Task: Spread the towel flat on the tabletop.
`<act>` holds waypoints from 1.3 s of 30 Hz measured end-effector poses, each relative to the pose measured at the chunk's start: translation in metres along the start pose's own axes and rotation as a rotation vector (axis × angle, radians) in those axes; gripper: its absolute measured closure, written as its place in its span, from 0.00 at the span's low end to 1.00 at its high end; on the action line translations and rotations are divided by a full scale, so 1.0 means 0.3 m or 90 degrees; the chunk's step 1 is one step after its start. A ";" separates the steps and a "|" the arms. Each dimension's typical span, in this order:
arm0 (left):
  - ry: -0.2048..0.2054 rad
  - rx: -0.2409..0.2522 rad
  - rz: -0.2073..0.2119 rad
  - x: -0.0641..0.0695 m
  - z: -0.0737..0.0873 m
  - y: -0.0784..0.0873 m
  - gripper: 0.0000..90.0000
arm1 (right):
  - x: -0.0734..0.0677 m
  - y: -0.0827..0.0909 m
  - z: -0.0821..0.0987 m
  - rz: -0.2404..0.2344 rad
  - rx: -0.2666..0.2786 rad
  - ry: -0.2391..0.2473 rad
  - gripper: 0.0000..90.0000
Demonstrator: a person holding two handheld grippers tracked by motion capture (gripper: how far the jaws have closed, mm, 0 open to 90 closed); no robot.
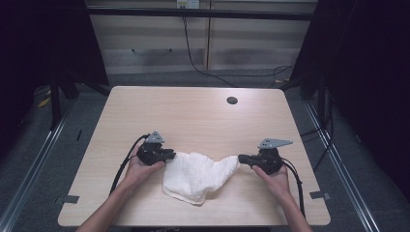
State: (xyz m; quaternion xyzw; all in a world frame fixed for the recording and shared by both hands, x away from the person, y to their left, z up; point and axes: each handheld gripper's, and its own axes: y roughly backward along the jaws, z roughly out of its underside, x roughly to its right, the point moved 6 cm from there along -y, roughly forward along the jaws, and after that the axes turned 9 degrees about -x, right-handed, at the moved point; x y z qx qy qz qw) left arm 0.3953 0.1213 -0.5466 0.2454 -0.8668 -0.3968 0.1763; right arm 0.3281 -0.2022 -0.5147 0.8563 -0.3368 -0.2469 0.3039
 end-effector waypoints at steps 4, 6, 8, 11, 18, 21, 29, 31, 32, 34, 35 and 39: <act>0.010 0.007 0.008 0.000 0.002 0.000 0.95 | -0.006 -0.003 -0.002 0.002 0.002 0.005 0.98; 0.025 0.011 0.020 -0.004 0.005 0.002 0.96 | -0.011 0.001 -0.005 -0.001 0.006 0.005 0.98; 0.033 0.012 0.028 -0.009 0.010 0.006 0.96 | -0.012 0.008 -0.007 -0.001 0.011 0.002 0.98; 0.041 0.024 0.033 -0.015 0.007 0.017 0.96 | -0.006 0.019 -0.009 0.001 0.019 0.001 0.98; 0.047 0.064 0.049 -0.016 -0.009 0.069 0.96 | -0.007 0.033 -0.018 0.000 0.031 -0.004 0.98; 0.054 0.085 0.054 -0.026 -0.014 0.100 0.96 | -0.009 0.046 -0.028 -0.004 0.046 -0.011 0.98; 0.045 0.143 0.051 -0.039 -0.061 0.221 0.96 | -0.018 0.089 -0.082 -0.003 0.069 0.004 0.98; 0.045 0.156 0.049 -0.056 -0.074 0.269 0.96 | -0.015 0.106 -0.111 0.003 0.074 0.011 0.98; 0.048 0.163 0.048 -0.060 -0.078 0.286 0.96 | -0.018 0.122 -0.134 0.004 0.081 0.018 0.98; 0.050 0.179 0.043 -0.070 -0.093 0.328 0.96 | -0.029 0.147 -0.171 0.004 0.097 0.030 0.98; 0.045 0.185 0.037 -0.074 -0.105 0.351 0.96 | -0.036 0.162 -0.193 0.006 0.104 0.036 0.98; 0.034 0.217 0.031 -0.069 -0.153 0.413 0.96 | -0.058 0.214 -0.272 0.013 0.129 0.059 0.98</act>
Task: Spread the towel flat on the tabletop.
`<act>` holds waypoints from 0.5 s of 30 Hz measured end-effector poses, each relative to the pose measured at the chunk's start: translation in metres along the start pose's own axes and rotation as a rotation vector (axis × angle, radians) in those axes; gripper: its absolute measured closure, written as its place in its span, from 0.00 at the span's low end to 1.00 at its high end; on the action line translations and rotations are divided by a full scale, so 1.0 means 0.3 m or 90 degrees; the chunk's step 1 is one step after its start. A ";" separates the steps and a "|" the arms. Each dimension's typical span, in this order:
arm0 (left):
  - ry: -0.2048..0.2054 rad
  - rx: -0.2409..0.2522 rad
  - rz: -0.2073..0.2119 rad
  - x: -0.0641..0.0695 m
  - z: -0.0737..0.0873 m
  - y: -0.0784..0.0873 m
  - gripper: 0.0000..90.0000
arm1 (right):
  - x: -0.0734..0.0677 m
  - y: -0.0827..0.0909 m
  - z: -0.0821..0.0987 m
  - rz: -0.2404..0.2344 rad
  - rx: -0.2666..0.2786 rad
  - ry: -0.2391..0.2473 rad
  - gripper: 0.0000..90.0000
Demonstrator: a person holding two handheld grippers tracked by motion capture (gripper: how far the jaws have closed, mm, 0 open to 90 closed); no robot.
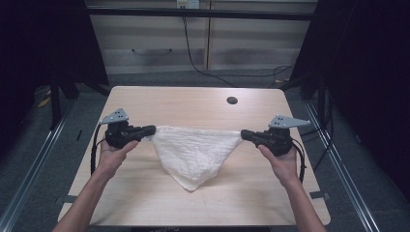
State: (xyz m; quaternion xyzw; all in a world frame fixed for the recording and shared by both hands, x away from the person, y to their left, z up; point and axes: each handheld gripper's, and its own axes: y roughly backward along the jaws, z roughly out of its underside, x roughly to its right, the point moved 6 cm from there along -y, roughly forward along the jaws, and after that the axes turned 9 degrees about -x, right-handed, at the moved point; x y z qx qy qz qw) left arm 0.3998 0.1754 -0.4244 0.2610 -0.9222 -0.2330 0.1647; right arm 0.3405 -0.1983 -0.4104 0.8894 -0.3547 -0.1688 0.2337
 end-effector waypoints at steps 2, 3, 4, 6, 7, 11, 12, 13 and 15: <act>-0.004 0.011 -0.005 0.001 -0.028 0.013 0.96 | -0.001 0.018 -0.042 0.010 0.008 0.012 0.98; -0.006 0.015 -0.011 -0.001 -0.046 0.022 0.96 | -0.001 0.024 -0.056 0.013 0.009 0.016 0.98; -0.008 0.021 -0.014 -0.005 -0.063 0.031 0.96 | 0.000 0.032 -0.075 0.017 0.011 0.022 0.98; -0.005 0.039 -0.020 -0.015 -0.098 0.052 0.96 | 0.002 0.049 -0.114 0.022 0.015 0.032 0.98; -0.003 0.045 -0.023 -0.021 -0.115 0.060 0.96 | 0.003 0.059 -0.135 0.024 0.021 0.035 0.98; -0.005 0.060 -0.038 -0.032 -0.185 0.078 0.96 | 0.001 0.095 -0.233 0.037 0.043 0.053 0.98; -0.004 0.063 -0.042 -0.035 -0.204 0.082 0.97 | 0.001 0.102 -0.252 0.040 0.050 0.055 0.98; -0.005 0.067 -0.045 -0.040 -0.223 0.087 0.97 | 0.000 0.111 -0.275 0.041 0.057 0.053 0.98; -0.010 0.064 -0.052 -0.052 -0.261 0.097 0.96 | -0.001 0.128 -0.325 0.046 0.064 0.060 0.98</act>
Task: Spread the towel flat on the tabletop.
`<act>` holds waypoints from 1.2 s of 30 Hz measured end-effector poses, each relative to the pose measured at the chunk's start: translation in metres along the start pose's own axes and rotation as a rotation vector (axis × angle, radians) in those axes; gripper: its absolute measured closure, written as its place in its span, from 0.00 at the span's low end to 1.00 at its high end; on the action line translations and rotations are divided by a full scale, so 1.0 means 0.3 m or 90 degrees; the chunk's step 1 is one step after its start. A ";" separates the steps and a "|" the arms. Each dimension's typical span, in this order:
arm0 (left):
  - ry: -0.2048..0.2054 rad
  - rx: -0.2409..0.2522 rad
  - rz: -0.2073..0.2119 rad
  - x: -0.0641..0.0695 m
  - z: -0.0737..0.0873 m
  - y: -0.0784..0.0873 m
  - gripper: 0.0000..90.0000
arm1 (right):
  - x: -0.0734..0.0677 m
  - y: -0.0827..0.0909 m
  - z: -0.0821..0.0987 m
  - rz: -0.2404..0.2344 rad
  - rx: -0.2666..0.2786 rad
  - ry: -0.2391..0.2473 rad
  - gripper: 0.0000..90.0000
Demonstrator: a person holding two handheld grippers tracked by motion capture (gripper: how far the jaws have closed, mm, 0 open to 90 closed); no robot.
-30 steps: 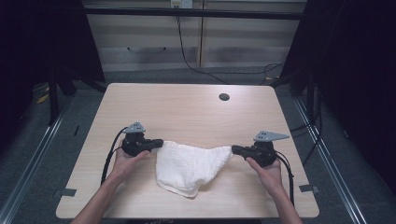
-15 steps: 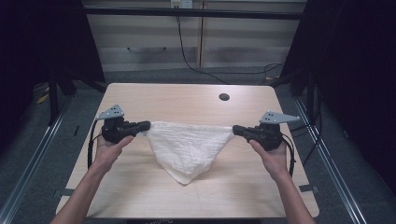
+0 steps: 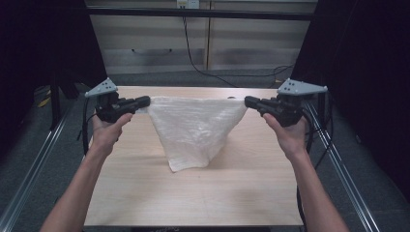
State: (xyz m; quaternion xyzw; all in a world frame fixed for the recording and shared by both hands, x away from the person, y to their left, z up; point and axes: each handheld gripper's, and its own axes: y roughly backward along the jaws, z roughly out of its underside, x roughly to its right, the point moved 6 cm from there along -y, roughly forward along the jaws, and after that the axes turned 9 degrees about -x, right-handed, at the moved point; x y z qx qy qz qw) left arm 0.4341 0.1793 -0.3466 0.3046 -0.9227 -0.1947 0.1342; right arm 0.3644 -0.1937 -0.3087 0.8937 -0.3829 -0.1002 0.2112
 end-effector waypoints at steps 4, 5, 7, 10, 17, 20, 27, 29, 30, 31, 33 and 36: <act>0.003 0.015 -0.013 -0.022 -0.078 0.021 0.96 | 0.011 0.019 -0.097 0.013 0.004 0.021 0.98; 0.005 0.015 -0.014 -0.023 -0.090 0.022 0.97 | 0.018 0.019 -0.123 0.018 0.004 0.023 0.98; 0.004 0.022 -0.026 -0.032 -0.121 0.015 0.97 | 0.045 0.011 -0.154 0.023 0.004 0.013 0.98; 0.013 0.019 -0.034 -0.051 -0.156 -0.009 0.96 | 0.094 -0.017 -0.173 0.034 -0.001 -0.013 0.98; 0.020 0.006 -0.047 -0.086 -0.185 -0.068 0.96 | 0.193 -0.108 -0.148 0.043 -0.006 -0.067 0.98; 0.007 0.000 -0.041 -0.072 -0.152 -0.076 0.96 | 0.198 -0.148 -0.092 0.036 -0.028 -0.073 0.98; -0.002 0.001 -0.018 -0.036 -0.052 -0.053 0.96 | 0.138 -0.152 0.078 -0.003 -0.050 -0.070 0.98; -0.003 0.010 -0.004 -0.010 -0.022 -0.039 0.96 | 0.114 -0.136 0.121 -0.011 -0.053 -0.071 0.98; -0.001 0.014 0.004 0.006 -0.006 -0.033 0.96 | 0.098 -0.124 0.143 -0.019 -0.050 -0.069 0.98; -0.010 0.013 0.000 0.025 0.014 -0.024 0.96 | 0.084 -0.113 0.165 -0.021 -0.052 -0.066 0.98; -0.015 0.016 0.006 0.059 0.047 -0.014 0.96 | 0.055 -0.090 0.204 -0.032 -0.049 -0.065 0.98; -0.023 0.004 0.021 0.107 0.111 -0.008 0.96 | 0.016 -0.058 0.259 -0.039 -0.054 -0.061 0.98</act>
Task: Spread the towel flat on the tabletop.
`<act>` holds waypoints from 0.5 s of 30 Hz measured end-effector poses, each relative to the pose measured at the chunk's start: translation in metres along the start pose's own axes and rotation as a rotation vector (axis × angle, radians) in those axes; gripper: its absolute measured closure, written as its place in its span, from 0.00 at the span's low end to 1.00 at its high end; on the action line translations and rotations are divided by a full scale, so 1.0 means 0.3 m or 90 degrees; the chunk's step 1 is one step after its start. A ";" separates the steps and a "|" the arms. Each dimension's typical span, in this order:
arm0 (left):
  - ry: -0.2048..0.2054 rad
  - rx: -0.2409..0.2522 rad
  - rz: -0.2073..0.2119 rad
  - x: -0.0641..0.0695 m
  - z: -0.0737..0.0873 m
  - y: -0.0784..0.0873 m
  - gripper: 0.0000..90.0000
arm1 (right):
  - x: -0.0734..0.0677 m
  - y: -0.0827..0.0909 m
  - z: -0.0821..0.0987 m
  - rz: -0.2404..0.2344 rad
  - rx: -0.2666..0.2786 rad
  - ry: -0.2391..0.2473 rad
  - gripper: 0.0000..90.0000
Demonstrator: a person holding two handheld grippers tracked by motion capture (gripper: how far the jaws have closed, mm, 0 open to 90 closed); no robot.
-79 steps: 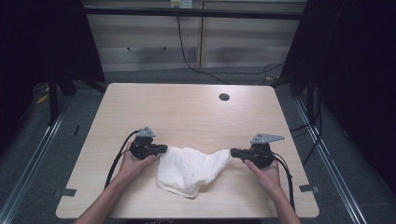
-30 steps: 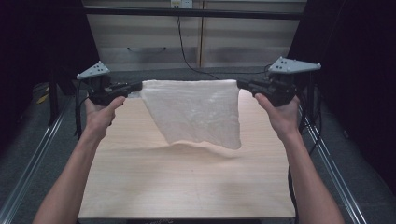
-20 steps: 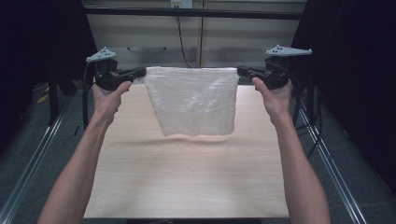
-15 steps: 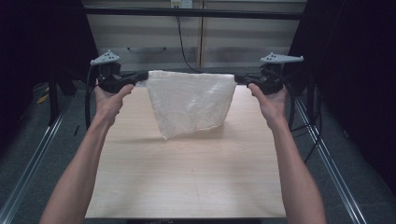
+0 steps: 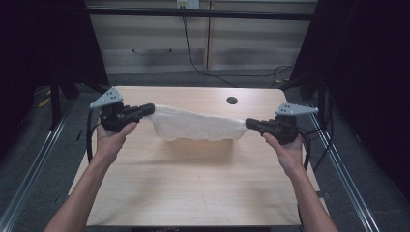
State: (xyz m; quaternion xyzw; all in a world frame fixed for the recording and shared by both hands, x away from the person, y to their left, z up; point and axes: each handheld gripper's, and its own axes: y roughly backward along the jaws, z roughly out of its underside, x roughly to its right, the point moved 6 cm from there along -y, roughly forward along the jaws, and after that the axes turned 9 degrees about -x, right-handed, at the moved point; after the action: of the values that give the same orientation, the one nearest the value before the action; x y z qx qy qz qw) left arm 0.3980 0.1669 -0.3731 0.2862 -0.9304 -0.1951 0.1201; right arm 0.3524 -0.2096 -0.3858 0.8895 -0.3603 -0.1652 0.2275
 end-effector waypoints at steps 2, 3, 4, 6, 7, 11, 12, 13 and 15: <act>-0.003 -0.013 0.005 0.020 0.040 0.001 0.96 | -0.019 0.015 0.038 -0.001 -0.004 -0.001 0.98; 0.003 -0.018 0.011 0.029 0.063 0.001 0.96 | -0.029 0.022 0.057 -0.007 -0.003 -0.004 0.98; 0.006 -0.025 0.013 0.037 0.086 0.000 0.96 | -0.037 0.029 0.076 -0.009 -0.003 -0.006 0.98; 0.004 -0.042 0.019 0.059 0.132 -0.002 0.96 | -0.057 0.034 0.117 -0.016 -0.009 -0.010 0.98; 0.001 -0.054 0.019 0.069 0.154 -0.003 0.96 | -0.067 0.035 0.139 -0.019 -0.018 -0.011 0.98; 0.003 -0.073 0.043 0.118 0.234 0.004 0.96 | -0.107 0.031 0.234 -0.028 -0.053 -0.013 0.98; 0.006 -0.076 0.049 0.127 0.248 0.005 0.96 | -0.119 0.033 0.258 -0.030 -0.058 -0.017 0.98; 0.007 -0.081 0.056 0.138 0.270 0.009 0.96 | -0.125 0.035 0.271 -0.032 -0.059 -0.020 0.98; 0.008 -0.091 0.058 0.149 0.301 0.013 0.96 | -0.138 0.040 0.303 -0.037 -0.062 -0.026 0.98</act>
State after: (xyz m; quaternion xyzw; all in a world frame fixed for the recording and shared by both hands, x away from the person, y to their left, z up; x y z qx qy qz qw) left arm 0.3298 0.1705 -0.4474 0.2359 -0.9253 -0.2532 0.1550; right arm 0.2756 -0.2136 -0.4505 0.8837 -0.3307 -0.2074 0.2584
